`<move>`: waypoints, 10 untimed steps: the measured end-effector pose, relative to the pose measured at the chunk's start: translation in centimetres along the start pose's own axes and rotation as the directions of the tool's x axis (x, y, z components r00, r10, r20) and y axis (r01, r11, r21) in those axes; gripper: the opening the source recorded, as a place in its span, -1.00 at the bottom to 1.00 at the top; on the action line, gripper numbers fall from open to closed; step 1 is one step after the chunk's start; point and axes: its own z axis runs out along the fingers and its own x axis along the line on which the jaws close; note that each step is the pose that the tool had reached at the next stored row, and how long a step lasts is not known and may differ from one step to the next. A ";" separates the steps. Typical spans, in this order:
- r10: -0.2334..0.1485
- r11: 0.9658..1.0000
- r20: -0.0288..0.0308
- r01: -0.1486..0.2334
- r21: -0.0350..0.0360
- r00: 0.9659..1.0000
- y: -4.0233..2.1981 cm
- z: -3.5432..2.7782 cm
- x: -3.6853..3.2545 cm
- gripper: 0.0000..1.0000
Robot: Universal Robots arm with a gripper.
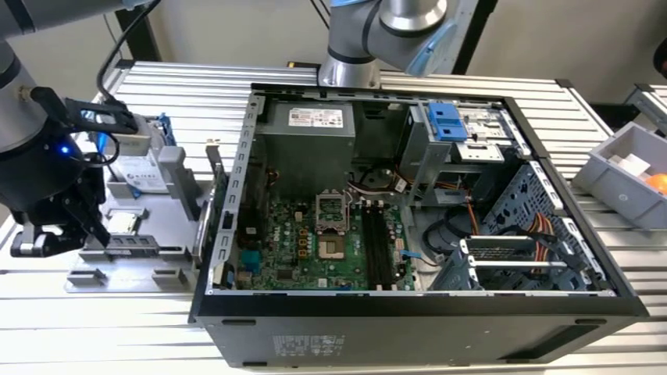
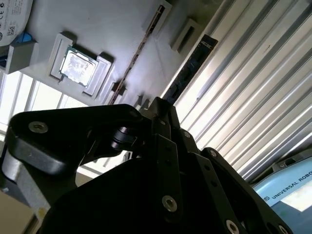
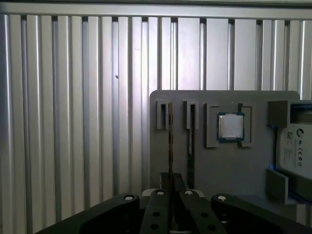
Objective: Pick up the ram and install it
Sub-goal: 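Pick up the ram and move it above insertion slot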
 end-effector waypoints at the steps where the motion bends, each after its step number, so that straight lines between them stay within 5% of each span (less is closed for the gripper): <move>1: 0.000 1.000 0.000 0.000 0.000 1.000 0.00 -0.10 0.00 -1.00; 10: 0.000 1.000 0.000 0.000 0.000 1.000 0.02 -1.03 -0.03 -1.00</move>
